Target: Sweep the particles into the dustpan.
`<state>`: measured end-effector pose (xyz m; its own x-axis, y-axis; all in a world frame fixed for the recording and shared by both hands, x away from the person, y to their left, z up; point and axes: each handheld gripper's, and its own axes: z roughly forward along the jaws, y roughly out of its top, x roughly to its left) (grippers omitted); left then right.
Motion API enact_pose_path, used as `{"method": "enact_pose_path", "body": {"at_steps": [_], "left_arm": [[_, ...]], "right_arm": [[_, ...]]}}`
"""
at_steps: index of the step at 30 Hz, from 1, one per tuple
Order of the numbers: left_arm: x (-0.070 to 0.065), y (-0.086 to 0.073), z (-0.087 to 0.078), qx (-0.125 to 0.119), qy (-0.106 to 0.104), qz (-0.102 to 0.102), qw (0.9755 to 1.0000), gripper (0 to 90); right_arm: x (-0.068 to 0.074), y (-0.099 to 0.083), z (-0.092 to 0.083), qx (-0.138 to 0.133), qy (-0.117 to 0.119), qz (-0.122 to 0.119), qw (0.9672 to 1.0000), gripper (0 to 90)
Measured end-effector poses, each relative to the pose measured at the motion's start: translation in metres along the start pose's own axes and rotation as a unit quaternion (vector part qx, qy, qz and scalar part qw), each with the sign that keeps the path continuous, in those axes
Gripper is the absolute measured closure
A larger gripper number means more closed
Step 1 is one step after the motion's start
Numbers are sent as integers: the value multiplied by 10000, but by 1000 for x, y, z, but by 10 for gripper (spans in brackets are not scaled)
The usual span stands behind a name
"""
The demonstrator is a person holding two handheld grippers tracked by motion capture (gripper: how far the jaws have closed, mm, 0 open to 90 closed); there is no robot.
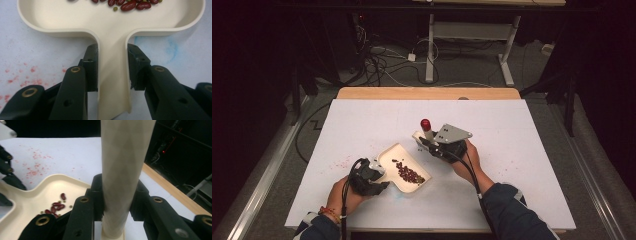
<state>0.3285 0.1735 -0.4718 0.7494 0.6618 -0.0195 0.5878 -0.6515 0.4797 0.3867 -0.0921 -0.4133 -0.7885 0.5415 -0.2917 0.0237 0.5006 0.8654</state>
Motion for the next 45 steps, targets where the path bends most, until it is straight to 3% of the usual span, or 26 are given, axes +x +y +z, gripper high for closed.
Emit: {"method": "enact_pose_path", "body": {"at_steps": [8,12,15,17,20,26,29,36,39,45], "left_arm": [[3,3,-1,6,6,5,10000,634],[3,4,-1,-2,25,2,10000,634],[3,4,-2,-2,30,3,10000,634],[3,3,-2,-21,35,-10,10000,634],[3,3,-2,-22,43,-26,10000,634],[2,3,-1,-55,26,-78,10000,634],[2,4,-1,-94,11,-98,9999,635],[2,4,-1,-177,12,-115,9998,635],[1,4,-1,-179,26,-130,9998,635],[2,3,-2,-189,27,-162,9997,635]], "right_arm": [[14,3,-2,-88,366,44,9993,704],[22,7,-9,-181,681,89,9975,705],[25,12,-18,-317,768,60,9965,705],[24,16,-24,-410,777,87,9961,704],[22,18,-29,-460,590,-10,9972,704],[24,9,-13,-288,206,-236,9991,704],[29,6,-2,-347,194,-350,9986,704],[45,10,2,-427,523,-498,9965,704],[49,13,1,-458,694,-375,9958,704],[51,18,-5,-536,594,-287,9964,704]]}}
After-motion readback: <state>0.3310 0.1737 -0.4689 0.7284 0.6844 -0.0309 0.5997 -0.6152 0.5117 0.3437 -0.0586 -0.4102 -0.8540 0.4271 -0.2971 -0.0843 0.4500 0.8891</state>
